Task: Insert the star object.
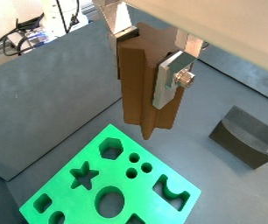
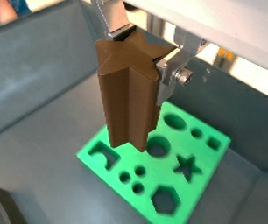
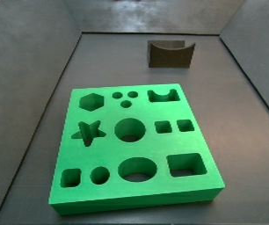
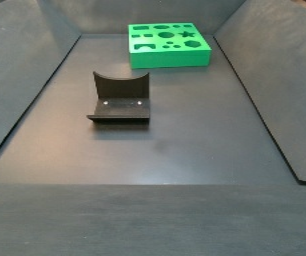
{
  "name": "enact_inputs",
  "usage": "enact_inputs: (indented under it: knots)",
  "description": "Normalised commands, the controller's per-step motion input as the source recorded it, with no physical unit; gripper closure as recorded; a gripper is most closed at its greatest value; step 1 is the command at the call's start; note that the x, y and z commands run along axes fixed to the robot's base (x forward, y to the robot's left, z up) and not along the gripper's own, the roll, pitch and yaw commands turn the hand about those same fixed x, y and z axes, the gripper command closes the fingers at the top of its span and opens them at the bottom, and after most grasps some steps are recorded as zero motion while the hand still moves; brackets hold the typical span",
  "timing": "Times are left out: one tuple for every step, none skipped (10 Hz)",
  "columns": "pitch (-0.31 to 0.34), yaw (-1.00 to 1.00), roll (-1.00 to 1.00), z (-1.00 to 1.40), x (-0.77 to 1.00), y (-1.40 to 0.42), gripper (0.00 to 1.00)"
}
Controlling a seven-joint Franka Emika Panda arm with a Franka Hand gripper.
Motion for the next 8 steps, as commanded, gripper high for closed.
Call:
enact_inputs:
  knots:
    - [-0.026, -0.27, 0.00, -1.00, -0.50, -0.04, 1.00]
    - [-0.034, -0.33, 0.00, -1.00, -0.37, -0.17, 1.00]
    - [-0.041, -0.37, 0.00, -1.00, -0.33, -0.22, 1.00]
    - [-0.039, -0.49, 0.00, -1.00, -0.25, -0.36, 1.00]
    - [-0.189, -0.57, 0.06, -1.00, -0.20, -0.68, 1.00]
    - [-0.126, -0.55, 0.11, -0.94, -0.01, -0.71, 1.00]
    - [-0.020, -0.55, 0.10, -0.81, 0.05, -0.63, 1.00]
    - [0.000, -0.62, 0.00, -0.65, 0.15, -0.39, 1.00]
